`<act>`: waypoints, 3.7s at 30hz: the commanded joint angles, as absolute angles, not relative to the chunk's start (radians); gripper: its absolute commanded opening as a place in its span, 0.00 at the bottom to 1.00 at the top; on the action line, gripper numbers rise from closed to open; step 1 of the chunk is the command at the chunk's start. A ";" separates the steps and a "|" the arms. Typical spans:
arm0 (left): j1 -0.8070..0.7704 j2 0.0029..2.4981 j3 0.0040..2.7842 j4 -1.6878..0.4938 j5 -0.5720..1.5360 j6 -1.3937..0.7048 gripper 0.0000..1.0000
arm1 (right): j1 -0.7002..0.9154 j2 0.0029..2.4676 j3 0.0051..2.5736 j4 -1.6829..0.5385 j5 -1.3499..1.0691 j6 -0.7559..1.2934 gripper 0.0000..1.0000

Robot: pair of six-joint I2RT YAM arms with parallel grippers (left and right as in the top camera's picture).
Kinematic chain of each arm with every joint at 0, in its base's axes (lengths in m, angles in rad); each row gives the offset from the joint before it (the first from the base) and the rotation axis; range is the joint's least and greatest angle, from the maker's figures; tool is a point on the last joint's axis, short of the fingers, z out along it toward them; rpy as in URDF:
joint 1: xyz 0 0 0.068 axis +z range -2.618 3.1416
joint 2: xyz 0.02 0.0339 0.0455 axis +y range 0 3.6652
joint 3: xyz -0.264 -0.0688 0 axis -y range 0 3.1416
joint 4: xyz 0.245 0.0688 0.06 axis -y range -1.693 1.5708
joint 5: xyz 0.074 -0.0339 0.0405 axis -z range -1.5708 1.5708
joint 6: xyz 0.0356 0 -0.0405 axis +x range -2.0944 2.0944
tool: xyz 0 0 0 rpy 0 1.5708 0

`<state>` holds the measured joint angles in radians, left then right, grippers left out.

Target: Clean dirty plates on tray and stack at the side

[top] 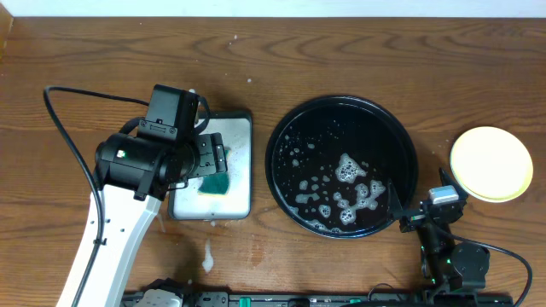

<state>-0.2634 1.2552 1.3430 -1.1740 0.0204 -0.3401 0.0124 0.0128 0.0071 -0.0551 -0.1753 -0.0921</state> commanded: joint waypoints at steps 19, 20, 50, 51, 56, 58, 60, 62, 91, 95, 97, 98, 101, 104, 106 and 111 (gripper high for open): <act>-0.174 0.863 1.233 -0.888 -0.015 -0.322 0.82 | 0.003 0.012 0.006 -0.059 -0.181 -0.102 0.99; -0.154 0.820 1.196 -0.842 0.022 -0.292 0.83 | 0.004 0.012 0.006 -0.059 -0.181 -0.102 0.99; -0.002 0.002 0.004 0.096 0.295 -0.019 0.83 | 0.004 0.012 0.006 -0.060 -0.181 -0.102 0.99; -0.002 0.002 0.004 0.091 0.295 -0.019 0.83 | 0.004 0.012 0.006 -0.059 -0.181 -0.102 0.99; -0.002 0.002 0.004 0.070 0.295 -0.019 0.83 | 0.003 0.012 0.006 -0.060 -0.181 -0.102 0.99; -0.002 0.002 0.004 0.048 0.295 -0.019 0.83 | 0.004 0.012 0.006 -0.059 -0.181 -0.102 0.99; -0.002 0.002 0.004 0.015 0.295 -0.019 0.83 | 0.004 0.012 0.006 -0.059 -0.181 -0.102 0.99; -0.002 0.002 0.004 -0.030 0.295 -0.019 0.83 | 0.004 0.012 0.006 -0.059 -0.181 -0.102 0.99; -0.002 0.004 0.004 -0.044 0.295 -0.019 0.83 | 0.004 0.012 0.006 -0.060 -0.181 -0.102 0.99; -0.002 0.004 0.004 -0.044 0.295 -0.019 0.83 | 0.004 0.012 0.006 -0.059 -0.181 -0.102 0.99; -0.002 0.004 0.004 -0.044 0.295 -0.019 0.83 | 0.004 0.012 0.006 -0.059 -0.181 -0.102 0.99; -0.002 0.004 0.004 -0.044 0.295 -0.019 0.83 | 0.004 0.012 0.006 -0.059 -0.181 -0.102 0.99; -0.002 0.004 0.004 -0.044 0.295 -0.019 0.83 | 0.004 0.012 0.006 -0.059 -0.181 -0.102 0.99; -0.002 0.004 0.004 -0.044 0.295 -0.019 0.83 | 0.004 0.012 0.006 -0.059 -0.181 -0.102 0.99; -0.002 0.004 0.004 -0.044 0.295 -0.019 0.83 | 0.004 0.012 0.006 -0.059 -0.181 -0.102 0.99; -0.002 0.004 0.004 -0.044 0.295 -0.019 0.83 | 0.004 0.012 0.006 -0.059 -0.181 -0.102 0.99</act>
<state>-0.0074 0.0101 0.0154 0.0002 0.2825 -0.0254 0.0124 0.0128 0.0071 -0.0555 -0.1757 -0.0921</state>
